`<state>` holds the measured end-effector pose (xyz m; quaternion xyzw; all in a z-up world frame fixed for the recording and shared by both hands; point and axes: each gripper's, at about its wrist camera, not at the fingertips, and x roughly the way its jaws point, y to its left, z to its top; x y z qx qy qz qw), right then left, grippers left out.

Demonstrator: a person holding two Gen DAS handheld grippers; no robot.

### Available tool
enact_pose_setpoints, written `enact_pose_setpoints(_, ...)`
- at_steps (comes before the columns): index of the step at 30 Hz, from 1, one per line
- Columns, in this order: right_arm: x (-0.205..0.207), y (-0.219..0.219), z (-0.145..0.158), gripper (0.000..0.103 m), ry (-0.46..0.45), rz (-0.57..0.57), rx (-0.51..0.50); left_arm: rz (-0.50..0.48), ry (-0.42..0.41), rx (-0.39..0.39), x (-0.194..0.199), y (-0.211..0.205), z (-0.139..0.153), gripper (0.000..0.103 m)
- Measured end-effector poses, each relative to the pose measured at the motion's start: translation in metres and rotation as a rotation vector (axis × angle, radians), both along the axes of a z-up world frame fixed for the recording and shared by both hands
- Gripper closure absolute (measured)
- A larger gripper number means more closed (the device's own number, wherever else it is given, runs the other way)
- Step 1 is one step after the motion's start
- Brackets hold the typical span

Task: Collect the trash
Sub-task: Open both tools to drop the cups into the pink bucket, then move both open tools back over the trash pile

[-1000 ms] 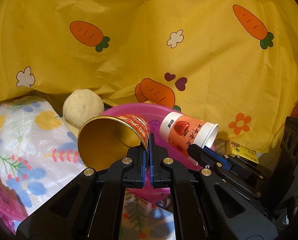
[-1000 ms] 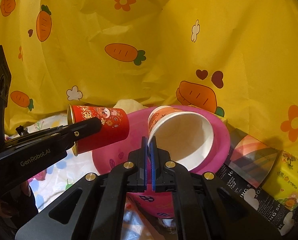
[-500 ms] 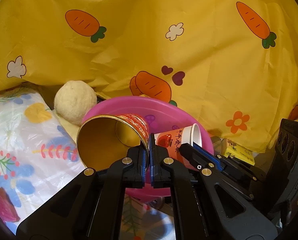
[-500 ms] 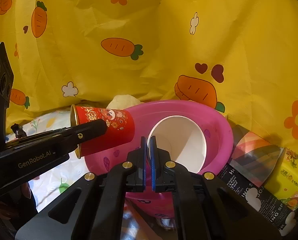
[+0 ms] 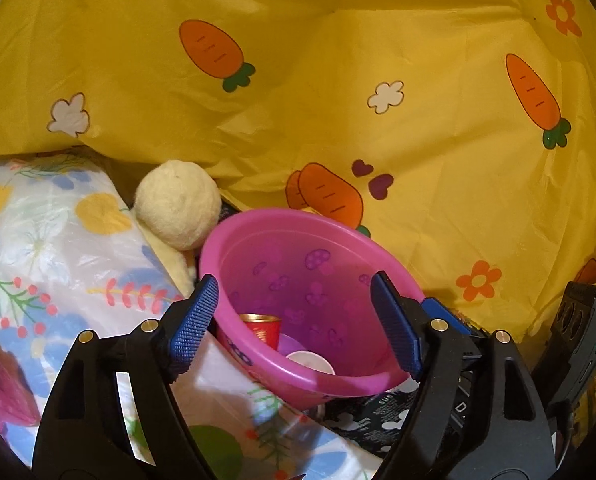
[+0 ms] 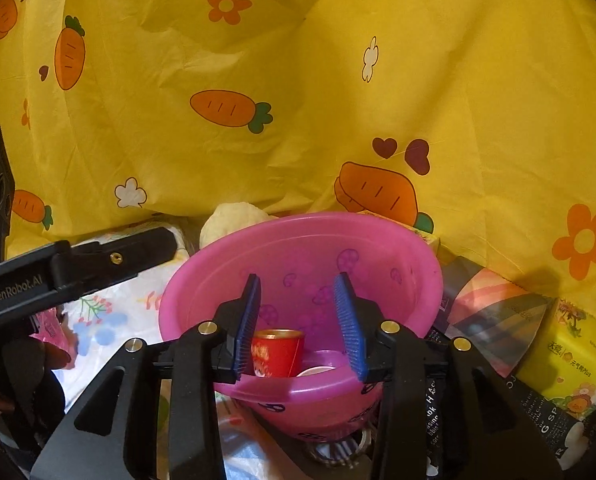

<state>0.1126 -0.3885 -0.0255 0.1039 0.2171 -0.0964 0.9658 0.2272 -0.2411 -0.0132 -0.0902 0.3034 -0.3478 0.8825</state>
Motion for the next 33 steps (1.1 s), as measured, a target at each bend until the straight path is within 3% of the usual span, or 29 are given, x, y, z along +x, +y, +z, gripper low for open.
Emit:
enact_pose_setpoints(2, -0.008, 0.003, 0.004, 0.045, -0.022, -0.02, -0.015, 0.049, -0.028, 0.007, -0.007, 0.013, 0.007, 0.016)
enact_pose_setpoints(4, -0.018, 0.008, 0.009, 0.029, -0.051, -0.038, -0.029, 0.096, -0.051, 0.014, -0.017, 0.027, 0.013, 0.014)
enact_pose_setpoints(8, -0.04, 0.021, 0.018, 0.016, -0.118, -0.056, -0.038, 0.21, -0.118, 0.072, -0.046, 0.057, 0.025, 0.011)
enact_pose_setpoints(19, -0.092, 0.073, 0.025, 0.014, -0.222, 0.055, -0.017, 0.449, -0.174, 0.127, -0.126, 0.145, 0.024, 0.007)
enact_pose_setpoints(24, -0.107, 0.101, 0.014, 0.014, -0.21, 0.126, 0.027, 0.509, -0.178, 0.144, -0.153, 0.175, 0.014, 0.007)
enact_pose_setpoints(33, -0.114, 0.157, 0.007, 0.014, -0.187, 0.27, 0.0, 0.601, -0.186, 0.149, -0.183, 0.221, 0.008, 0.007)
